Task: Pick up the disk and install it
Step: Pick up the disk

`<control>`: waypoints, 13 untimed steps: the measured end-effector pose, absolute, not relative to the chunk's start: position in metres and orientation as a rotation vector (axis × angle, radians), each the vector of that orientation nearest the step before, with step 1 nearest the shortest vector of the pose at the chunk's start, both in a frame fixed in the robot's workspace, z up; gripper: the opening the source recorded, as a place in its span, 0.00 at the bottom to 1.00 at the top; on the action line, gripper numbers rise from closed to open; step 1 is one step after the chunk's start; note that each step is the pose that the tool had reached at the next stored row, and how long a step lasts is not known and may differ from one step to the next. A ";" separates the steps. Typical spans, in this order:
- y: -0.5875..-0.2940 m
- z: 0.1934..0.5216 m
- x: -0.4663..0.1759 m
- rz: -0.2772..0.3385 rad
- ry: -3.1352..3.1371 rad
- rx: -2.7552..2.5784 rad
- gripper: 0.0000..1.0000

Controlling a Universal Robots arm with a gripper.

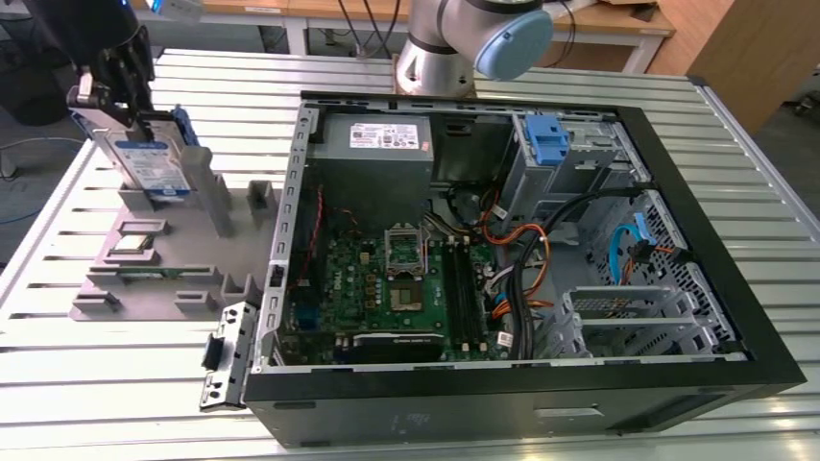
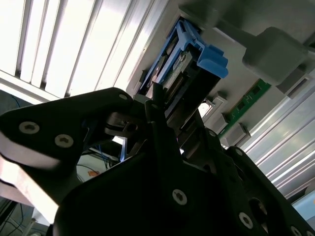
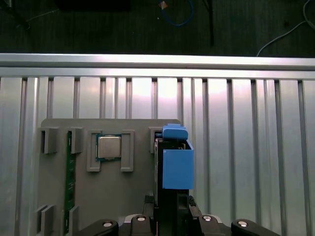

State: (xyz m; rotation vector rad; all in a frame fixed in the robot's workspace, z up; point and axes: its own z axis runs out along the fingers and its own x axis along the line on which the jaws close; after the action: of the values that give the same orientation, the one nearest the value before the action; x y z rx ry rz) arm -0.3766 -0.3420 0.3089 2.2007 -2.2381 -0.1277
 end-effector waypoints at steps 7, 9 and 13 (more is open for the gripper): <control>-0.342 0.320 -0.377 -0.128 -2.238 2.201 0.35; -0.342 0.320 -0.377 -0.127 -2.238 2.201 0.35; -0.342 0.320 -0.377 -0.128 -2.238 2.201 0.35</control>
State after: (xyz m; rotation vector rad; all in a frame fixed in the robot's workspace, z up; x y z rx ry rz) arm -0.3765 -0.3420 0.3204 2.2008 -2.2381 -0.1276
